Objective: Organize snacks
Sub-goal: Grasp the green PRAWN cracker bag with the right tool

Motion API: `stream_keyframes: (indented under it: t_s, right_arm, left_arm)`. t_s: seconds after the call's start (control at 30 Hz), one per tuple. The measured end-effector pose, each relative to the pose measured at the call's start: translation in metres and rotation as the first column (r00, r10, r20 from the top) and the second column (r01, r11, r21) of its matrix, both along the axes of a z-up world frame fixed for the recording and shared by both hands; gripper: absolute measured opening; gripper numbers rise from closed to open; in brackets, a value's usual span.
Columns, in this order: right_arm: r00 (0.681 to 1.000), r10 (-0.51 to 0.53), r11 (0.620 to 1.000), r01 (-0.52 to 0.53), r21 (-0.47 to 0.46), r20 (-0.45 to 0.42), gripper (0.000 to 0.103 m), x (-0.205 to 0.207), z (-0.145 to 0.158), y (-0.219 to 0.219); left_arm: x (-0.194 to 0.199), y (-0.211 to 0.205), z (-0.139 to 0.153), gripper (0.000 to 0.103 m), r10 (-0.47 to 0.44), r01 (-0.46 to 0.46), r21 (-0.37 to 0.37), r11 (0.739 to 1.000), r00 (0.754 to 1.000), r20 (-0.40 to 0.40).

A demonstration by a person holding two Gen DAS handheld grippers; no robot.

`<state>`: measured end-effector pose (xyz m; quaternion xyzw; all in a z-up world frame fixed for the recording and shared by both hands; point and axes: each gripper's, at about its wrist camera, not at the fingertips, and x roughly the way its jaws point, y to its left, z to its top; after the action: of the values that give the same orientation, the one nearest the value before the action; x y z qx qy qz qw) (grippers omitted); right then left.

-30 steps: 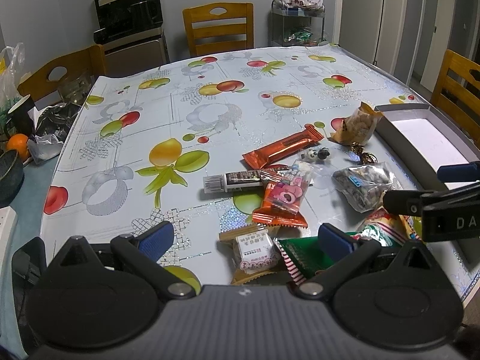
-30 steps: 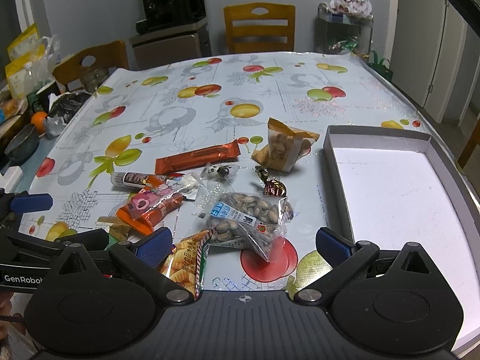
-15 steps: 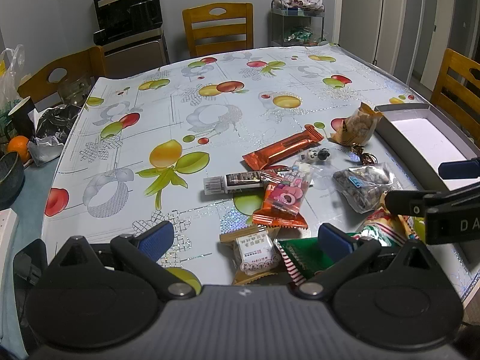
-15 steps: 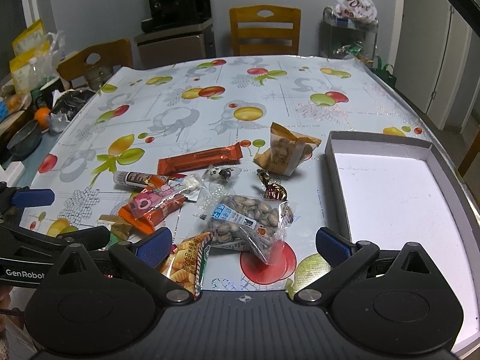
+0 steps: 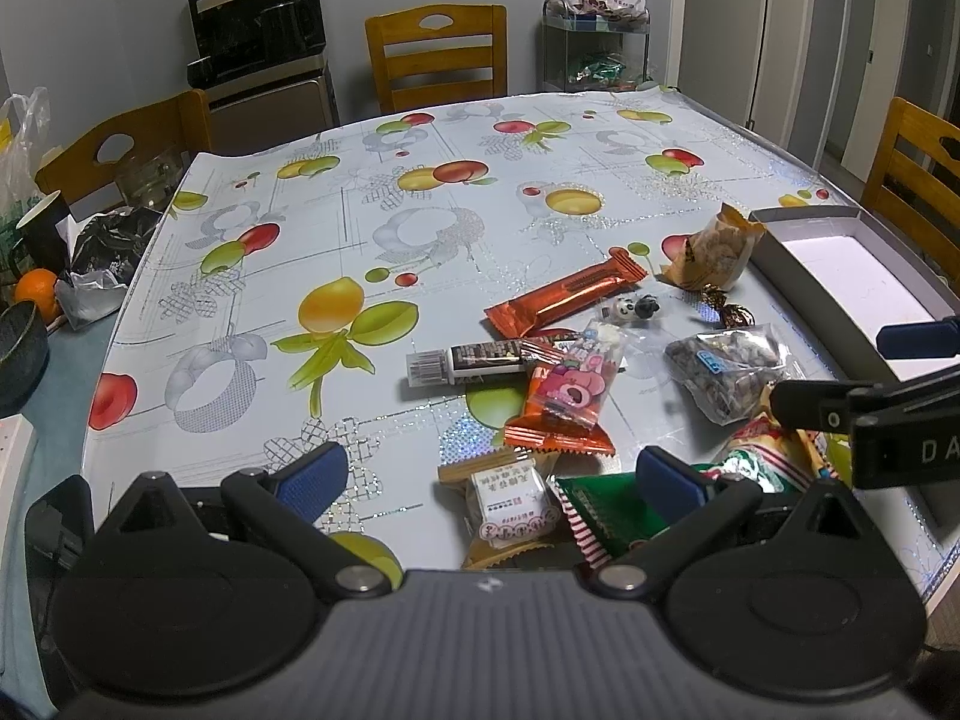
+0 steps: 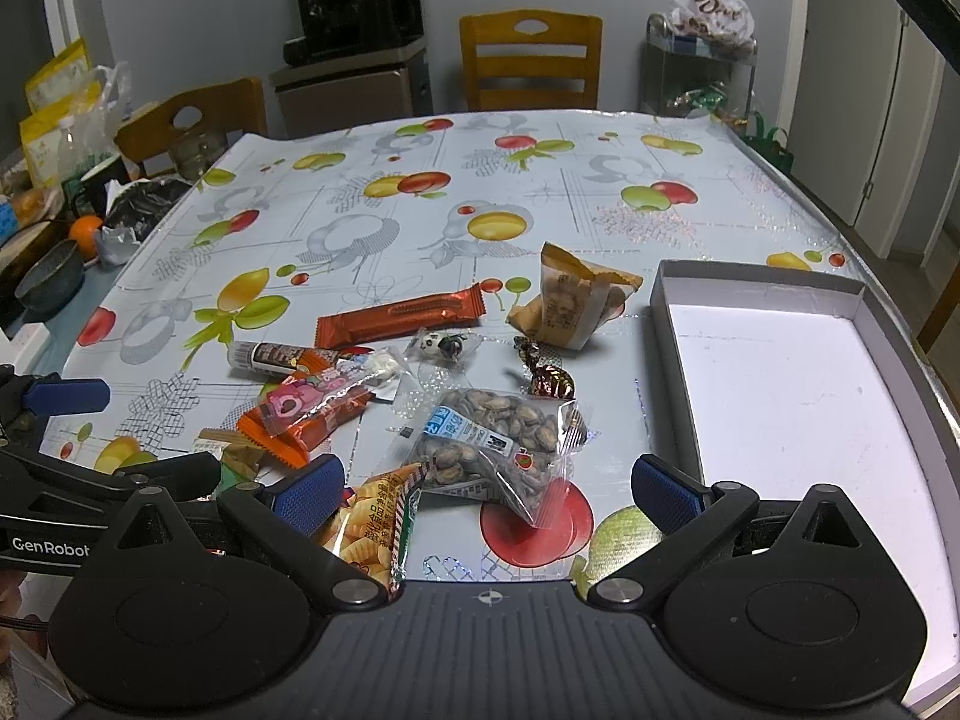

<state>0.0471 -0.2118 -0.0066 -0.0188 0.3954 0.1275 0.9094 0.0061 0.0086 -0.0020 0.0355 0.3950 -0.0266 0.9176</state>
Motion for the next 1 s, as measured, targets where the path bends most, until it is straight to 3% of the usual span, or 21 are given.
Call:
stream_keyframes:
  t_s: [0.13,0.27,0.4,0.57,0.7,0.83,1.0]
  right_arm:
    - [0.996,0.082,0.996,-0.083,0.025,0.046,0.103,-0.006,0.005,-0.002]
    - [0.97,0.217,0.976,-0.219,0.011,0.106,0.103,-0.018,0.008,0.0]
    - [0.943,0.318,0.945,-0.324,0.054,0.094,0.103,-0.02,0.009,0.001]
    - [0.898,0.428,0.901,-0.432,0.024,0.104,0.103,-0.025,0.009,0.004]
    - [0.815,0.568,0.823,-0.561,-0.086,0.115,0.103,-0.035,0.01,0.017]
    - [0.694,0.713,0.696,-0.688,-0.204,0.095,0.103,-0.042,0.01,0.032]
    - [0.573,0.819,0.555,-0.777,-0.298,0.03,0.103,-0.044,0.002,0.048]
  left_arm:
    - [-0.002,0.008,0.002,0.103,0.003,-0.003,-0.013,1.0,1.0,0.014]
    - [-0.005,0.025,0.003,0.103,0.019,-0.017,-0.051,0.999,0.999,0.029]
    - [-0.006,0.036,-0.003,0.103,-0.004,0.006,-0.097,0.995,1.0,0.02]
    - [-0.01,0.031,-0.012,0.103,-0.071,0.071,-0.05,0.996,0.997,0.013]
    - [-0.014,0.028,-0.015,0.103,-0.12,0.121,-0.032,0.992,0.993,0.011]
    - [-0.017,0.034,-0.015,0.103,-0.119,0.119,-0.074,0.99,0.993,0.012]
    - [-0.019,0.041,-0.013,0.103,-0.104,0.105,-0.103,0.989,0.995,0.011]
